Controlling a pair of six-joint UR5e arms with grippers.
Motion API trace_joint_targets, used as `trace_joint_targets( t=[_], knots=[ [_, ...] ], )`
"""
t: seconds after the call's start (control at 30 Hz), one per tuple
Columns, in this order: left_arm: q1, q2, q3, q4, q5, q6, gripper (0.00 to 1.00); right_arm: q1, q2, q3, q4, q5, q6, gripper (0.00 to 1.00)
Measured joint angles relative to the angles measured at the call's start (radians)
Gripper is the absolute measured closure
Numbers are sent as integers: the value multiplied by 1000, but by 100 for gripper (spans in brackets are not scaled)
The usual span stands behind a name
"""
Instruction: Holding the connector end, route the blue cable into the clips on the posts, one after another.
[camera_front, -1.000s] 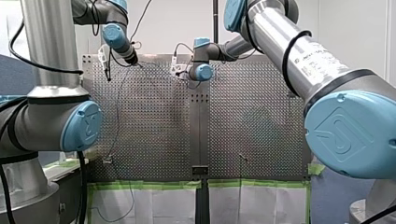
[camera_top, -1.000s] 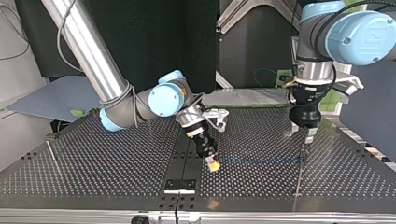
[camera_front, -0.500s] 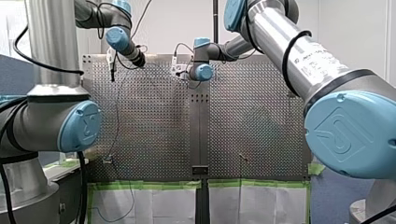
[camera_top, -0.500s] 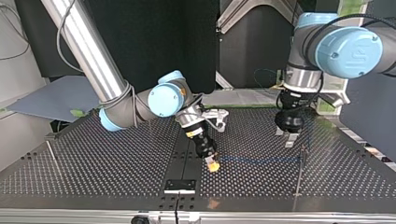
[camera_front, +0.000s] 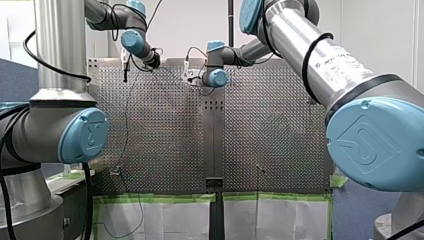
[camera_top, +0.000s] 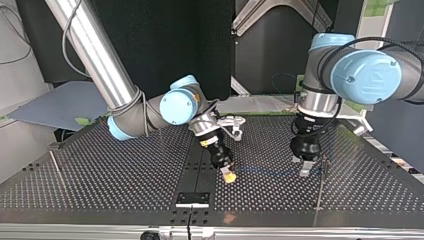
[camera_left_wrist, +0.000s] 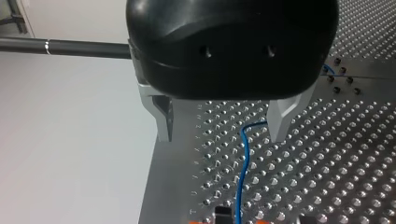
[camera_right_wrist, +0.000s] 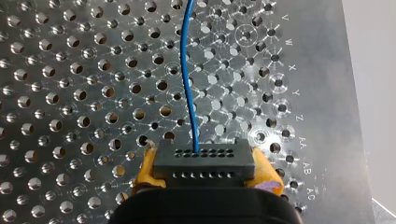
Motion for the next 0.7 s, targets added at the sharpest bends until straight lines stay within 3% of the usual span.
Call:
trace_joint_targets(
  t=[0.7],
  knots=[
    [-32, -77, 58, 33, -46, 4, 0, 3, 2, 0, 1, -6, 1, 100]
  ],
)
